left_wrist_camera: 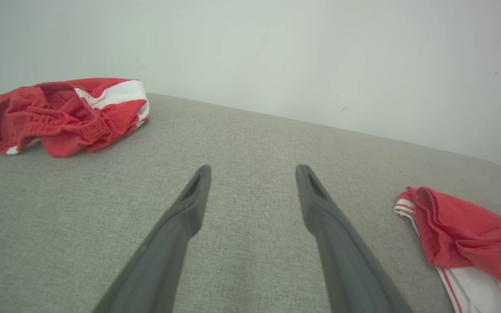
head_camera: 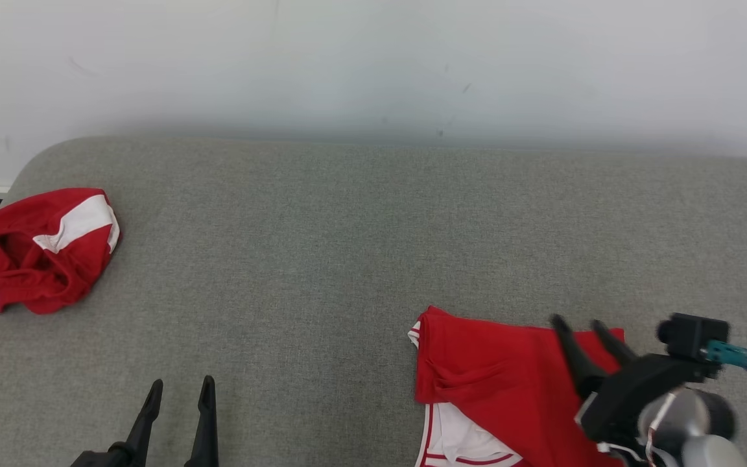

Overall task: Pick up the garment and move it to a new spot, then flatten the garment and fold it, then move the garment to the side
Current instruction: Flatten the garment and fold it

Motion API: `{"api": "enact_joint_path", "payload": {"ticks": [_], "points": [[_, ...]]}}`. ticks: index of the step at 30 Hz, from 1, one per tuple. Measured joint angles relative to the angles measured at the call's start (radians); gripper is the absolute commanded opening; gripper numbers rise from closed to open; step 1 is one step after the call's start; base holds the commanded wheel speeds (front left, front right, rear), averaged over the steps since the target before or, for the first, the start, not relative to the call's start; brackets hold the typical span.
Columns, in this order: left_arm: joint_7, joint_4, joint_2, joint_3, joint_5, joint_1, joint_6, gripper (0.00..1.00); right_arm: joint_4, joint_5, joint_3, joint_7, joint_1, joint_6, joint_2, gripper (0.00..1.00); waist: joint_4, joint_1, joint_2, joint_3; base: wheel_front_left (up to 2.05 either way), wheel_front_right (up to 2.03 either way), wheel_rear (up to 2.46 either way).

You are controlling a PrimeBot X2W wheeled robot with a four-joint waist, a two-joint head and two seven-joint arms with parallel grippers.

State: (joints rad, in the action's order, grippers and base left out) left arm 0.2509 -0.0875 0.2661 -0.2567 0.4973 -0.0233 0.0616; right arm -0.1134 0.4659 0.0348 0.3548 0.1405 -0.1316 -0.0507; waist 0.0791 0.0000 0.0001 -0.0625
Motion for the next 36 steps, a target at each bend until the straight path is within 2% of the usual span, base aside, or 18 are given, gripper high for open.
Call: {"api": "enact_joint_path", "payload": {"ticks": [3, 5, 9, 10, 11, 12, 18, 26, 31, 36], "points": [[0.003, 0.001, -0.001, 0.0, 0.0, -0.001, 0.0, 1.0, 0.031, -0.131, 0.097, 0.021, -0.033, 0.0, 0.0, 1.0, -0.005, 0.0, 0.0, 0.002, 0.0, 0.0, 0.0], [0.003, 0.002, -0.002, -0.001, 0.0, -0.001, -0.001, 1.0, 0.048, -0.23, 0.126, 0.026, -0.049, 0.0, -0.001, 1.0, -0.007, 0.0, 0.0, 0.002, 0.0, 0.0, 0.0], [0.003, 0.0, -0.002, -0.002, 0.002, -0.003, -0.003, 1.0, 0.04, -0.253, 0.118, 0.041, -0.081, 0.0, 0.0, 1.0, -0.013, 0.0001, 0.0, 0.005, 0.0, 0.0, 0.0], [0.003, 0.0, -0.002, -0.002, 0.003, -0.005, -0.005, 1.0, 0.038, -0.268, 0.098, 0.041, -0.088, 0.0, -0.001, 0.53, -0.015, 0.0, 0.0, 0.007, 0.0, 0.0, 0.0], [0.003, 0.0, -0.002, -0.003, 0.003, -0.009, -0.006, 1.0, 0.034, -0.282, 0.084, 0.041, -0.097, 0.0, 0.0, 0.35, -0.016, 0.0, 0.0, 0.009, 0.0, 0.0, 0.0], [0.003, -0.001, -0.002, -0.003, 0.004, -0.012, -0.006, 1.0, 0.027, -0.294, 0.067, 0.043, -0.102, 0.0, 0.0, 0.01, -0.018, 0.0, 0.0, 0.01, 0.0, 0.0, 0.0], [0.002, 0.0, 0.002, -0.003, 0.006, -0.012, -0.008, 1.0, -0.037, -0.339, -0.005, 0.04, -0.112, 0.0, 0.0, 0.0, -0.021, -0.0001, -0.0001, 0.021, 0.0, 0.0, 0.0], [0.001, 0.003, 0.01, -0.004, 0.014, -0.013, -0.008, 1.0, -0.111, -0.335, -0.104, 0.032, -0.105, 0.0, 0.0, 0.0, -0.017, 0.0, -0.0001, 0.024, 0.0, 0.0, 0.0], [-0.002, 0.0, 0.011, -0.008, 0.025, -0.013, -0.009, 1.0, -0.141, -0.263, -0.231, 0.035, -0.095, 0.0, 0.0, 0.0, -0.009, 0.0, -0.0001, 0.022, 0.0, 0.0, 0.0], [-0.002, -0.007, 0.012, -0.008, 0.032, -0.012, -0.01, 1.0, -0.114, -0.174, -0.392, 0.091, -0.103, 0.0, 0.001, 0.0, -0.002, 0.0, -0.0001, 0.024, 0.0, 0.0, 0.0]]}}
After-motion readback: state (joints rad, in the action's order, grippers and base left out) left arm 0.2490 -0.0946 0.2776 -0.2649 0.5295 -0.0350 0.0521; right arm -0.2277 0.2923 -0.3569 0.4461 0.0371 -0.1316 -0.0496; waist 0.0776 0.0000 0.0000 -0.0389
